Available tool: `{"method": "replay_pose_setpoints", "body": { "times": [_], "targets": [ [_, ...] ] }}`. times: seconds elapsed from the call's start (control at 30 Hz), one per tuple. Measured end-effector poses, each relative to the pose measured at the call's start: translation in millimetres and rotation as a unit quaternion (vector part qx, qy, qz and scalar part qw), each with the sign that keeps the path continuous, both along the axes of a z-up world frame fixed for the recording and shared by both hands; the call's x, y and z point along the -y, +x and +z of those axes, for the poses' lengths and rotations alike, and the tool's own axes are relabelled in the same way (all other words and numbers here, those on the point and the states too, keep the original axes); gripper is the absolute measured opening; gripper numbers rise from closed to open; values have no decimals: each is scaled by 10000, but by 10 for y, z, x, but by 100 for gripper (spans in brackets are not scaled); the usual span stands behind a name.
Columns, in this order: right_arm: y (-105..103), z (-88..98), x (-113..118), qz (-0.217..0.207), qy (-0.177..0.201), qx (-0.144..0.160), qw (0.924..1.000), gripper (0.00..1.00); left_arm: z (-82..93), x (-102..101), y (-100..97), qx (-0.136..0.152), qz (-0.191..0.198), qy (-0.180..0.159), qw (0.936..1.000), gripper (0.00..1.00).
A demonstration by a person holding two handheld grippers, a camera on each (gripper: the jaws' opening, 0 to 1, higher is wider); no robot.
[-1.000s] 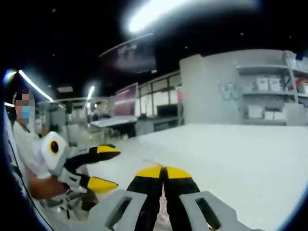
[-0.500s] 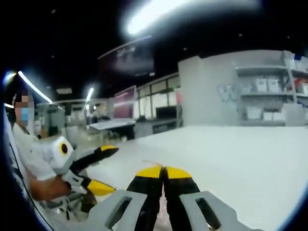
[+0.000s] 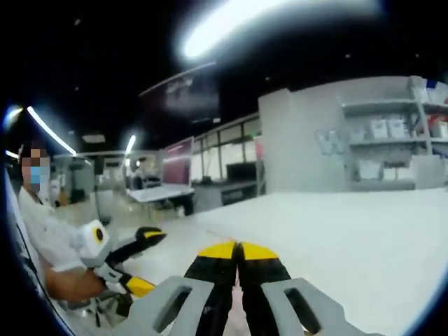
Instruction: Open the resealable bag by pulling the two sides of the seal apart until the entire bag opening is separated and visibly accessible.
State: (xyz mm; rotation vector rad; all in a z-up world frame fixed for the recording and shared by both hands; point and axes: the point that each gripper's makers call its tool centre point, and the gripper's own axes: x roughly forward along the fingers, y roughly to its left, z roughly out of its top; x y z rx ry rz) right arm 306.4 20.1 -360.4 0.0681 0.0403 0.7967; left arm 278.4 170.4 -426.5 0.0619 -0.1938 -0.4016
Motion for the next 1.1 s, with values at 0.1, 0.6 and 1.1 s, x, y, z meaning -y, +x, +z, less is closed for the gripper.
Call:
{"method": "replay_pose_setpoints", "body": {
  "times": [0.1,0.6,1.1],
  "targets": [
    [62,30,-7,-35,-64,40,10000,0,26,17,19,59,-79,-89,9999,100],
    [521,91,-32,-161,-45,-9,9999,0,0,-45,76,186,18,-279,9994,100],
    [989,101,12,-410,60,-146,9990,0,-54,-18,97,71,-40,-287,9996,100]
  ]
}}
